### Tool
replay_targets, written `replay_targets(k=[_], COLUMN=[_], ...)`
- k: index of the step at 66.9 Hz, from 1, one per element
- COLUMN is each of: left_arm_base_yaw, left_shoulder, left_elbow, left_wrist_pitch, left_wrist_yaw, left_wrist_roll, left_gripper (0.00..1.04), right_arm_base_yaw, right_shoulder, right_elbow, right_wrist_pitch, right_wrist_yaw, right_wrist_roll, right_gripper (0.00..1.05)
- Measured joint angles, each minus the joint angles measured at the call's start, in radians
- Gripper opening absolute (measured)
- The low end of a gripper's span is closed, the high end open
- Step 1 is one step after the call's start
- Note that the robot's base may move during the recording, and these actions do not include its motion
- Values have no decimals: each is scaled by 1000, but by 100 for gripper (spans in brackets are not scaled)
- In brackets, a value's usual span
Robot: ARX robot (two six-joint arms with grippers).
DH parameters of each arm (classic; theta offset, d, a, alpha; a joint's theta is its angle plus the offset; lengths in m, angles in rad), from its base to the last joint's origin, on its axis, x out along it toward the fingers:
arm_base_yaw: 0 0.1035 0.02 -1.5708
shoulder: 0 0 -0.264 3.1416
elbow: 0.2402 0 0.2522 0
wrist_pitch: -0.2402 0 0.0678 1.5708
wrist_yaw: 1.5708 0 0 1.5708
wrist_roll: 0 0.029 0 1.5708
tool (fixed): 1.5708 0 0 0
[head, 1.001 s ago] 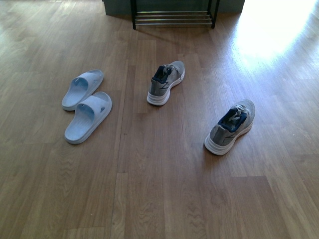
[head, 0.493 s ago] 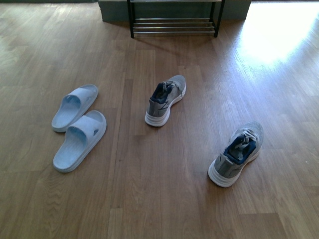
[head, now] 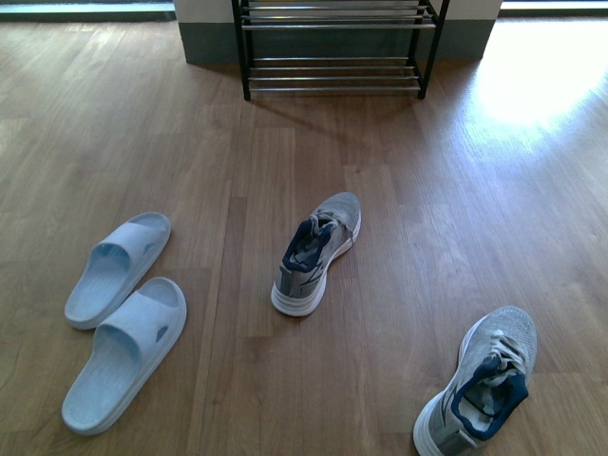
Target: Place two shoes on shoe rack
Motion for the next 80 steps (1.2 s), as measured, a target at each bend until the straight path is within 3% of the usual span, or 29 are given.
replay_targets(k=[13,17,19,27,34,43,59,80], left_arm_base_yaw=[0,0,0,0,0,0,0,0], left_shoulder=[0,0,0,0,0,0,0,0], left_elbow=[0,0,0,0,0,0,0,0], left_wrist_pitch=[0,0,0,0,0,0,0,0], left_wrist_yaw=[0,0,1,0,0,0,0,0], left_wrist_roll=[0,0,0,0,0,0,0,0], left_gripper=[95,95,95,95,95,95,95,95], right_arm_base_yaw=[-1,-33,-15,87,109,105,34,-6], right_shoulder=[3,81,187,735,1202,1716,2291,2589], right_elbow=[0,11,16,67,144,254,414,557], right_wrist_pitch=[-1,6,66,401,625,789,816,797], right_wrist_yaw=[-8,-171,-195,-72,-25,24,43,27], right_wrist_roll=[2,43,61,121,181,215,225,251], right_gripper=[96,96,96,96,96,96,96,96])
